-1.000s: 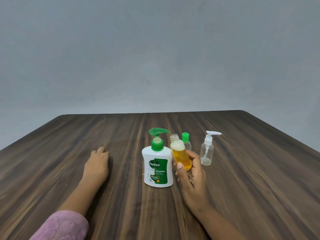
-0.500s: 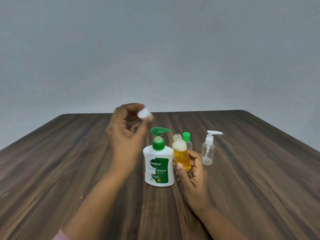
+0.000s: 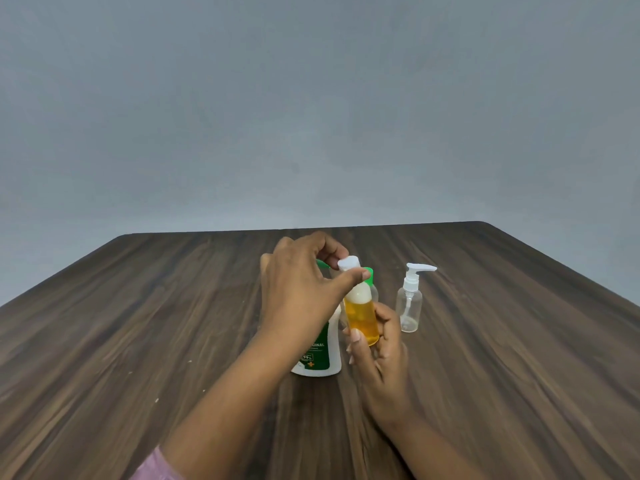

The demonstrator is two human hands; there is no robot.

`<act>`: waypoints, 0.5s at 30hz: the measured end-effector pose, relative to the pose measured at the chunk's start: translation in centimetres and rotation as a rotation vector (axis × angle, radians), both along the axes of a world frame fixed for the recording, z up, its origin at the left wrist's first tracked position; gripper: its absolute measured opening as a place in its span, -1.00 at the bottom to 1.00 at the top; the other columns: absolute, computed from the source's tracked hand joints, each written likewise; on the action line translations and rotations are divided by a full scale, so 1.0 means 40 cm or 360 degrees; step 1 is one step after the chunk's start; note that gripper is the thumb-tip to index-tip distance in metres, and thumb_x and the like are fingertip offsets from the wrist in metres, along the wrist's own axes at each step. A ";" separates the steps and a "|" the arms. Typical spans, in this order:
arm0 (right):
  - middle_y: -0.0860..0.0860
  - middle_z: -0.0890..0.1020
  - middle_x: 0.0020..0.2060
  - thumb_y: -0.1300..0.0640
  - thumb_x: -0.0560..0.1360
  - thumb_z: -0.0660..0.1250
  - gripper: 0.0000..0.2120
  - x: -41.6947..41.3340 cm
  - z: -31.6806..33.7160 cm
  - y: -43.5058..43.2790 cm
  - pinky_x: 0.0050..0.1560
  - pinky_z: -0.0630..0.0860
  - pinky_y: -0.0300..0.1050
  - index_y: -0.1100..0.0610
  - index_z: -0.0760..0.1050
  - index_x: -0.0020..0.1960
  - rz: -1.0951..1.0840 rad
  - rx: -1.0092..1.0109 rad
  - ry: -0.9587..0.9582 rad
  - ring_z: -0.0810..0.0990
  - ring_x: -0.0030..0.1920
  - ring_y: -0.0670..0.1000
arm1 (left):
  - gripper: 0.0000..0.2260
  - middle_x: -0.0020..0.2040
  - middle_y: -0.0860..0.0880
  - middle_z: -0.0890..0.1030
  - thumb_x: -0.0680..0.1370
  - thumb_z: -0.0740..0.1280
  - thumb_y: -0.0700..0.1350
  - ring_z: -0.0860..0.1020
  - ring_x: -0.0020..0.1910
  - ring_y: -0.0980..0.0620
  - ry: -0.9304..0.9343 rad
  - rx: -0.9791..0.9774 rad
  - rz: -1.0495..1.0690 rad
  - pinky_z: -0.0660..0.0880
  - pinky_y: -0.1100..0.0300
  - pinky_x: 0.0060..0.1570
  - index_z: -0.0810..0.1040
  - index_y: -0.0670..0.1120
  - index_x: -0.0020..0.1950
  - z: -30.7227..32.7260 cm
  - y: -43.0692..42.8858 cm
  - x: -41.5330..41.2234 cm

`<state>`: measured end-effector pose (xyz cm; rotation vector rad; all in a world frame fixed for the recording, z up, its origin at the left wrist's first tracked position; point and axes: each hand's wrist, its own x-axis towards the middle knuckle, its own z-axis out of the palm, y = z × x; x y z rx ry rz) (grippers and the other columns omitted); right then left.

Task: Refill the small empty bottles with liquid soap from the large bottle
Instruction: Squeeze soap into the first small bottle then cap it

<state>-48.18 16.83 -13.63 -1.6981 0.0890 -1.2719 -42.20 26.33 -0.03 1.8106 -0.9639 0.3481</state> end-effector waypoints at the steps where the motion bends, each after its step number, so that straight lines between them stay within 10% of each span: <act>1: -0.02 0.59 -0.15 -0.13 0.52 0.23 -0.66 0.000 -0.001 -0.001 -0.32 0.52 -0.06 -0.01 0.36 0.22 -0.0009 -0.0010 -0.0001 0.54 -0.28 -0.07 | -0.81 -0.25 0.20 0.59 0.33 0.52 0.12 0.51 -0.09 0.11 0.0010 0.0052 -0.0048 0.49 -0.09 0.01 0.54 0.14 -0.23 0.003 -0.001 0.002; 7: 0.04 0.57 -0.19 -0.06 0.53 0.18 -0.68 0.000 -0.006 -0.002 -0.36 0.50 -0.03 0.04 0.34 0.24 -0.0021 -0.0020 -0.0027 0.53 -0.34 -0.03 | -0.79 -0.13 0.29 0.54 0.46 0.45 -0.13 0.48 -0.05 0.22 -0.0037 0.0344 -0.0379 0.38 0.38 -0.15 0.54 0.18 -0.06 0.020 0.009 0.012; 12: -0.05 0.60 -0.19 -0.01 0.53 0.18 -0.64 0.001 -0.005 -0.003 -0.33 0.50 -0.20 0.10 0.32 0.28 0.0035 0.0005 -0.0071 0.54 -0.30 -0.12 | -0.73 0.03 0.22 0.41 0.38 0.36 0.21 0.37 0.13 0.18 -0.0174 0.0273 -0.0369 0.40 0.27 0.05 0.48 0.30 0.07 0.010 0.002 -0.002; 15: -0.02 0.58 -0.21 -0.02 0.53 0.18 -0.69 -0.001 -0.005 -0.001 -0.36 0.48 -0.15 0.00 0.34 0.25 0.0030 -0.0014 -0.0089 0.52 -0.33 -0.12 | -0.70 -0.07 0.24 0.50 0.45 0.39 0.05 0.43 0.07 0.17 -0.0210 0.0209 -0.0370 0.43 0.11 0.05 0.47 0.29 0.15 0.008 0.005 0.000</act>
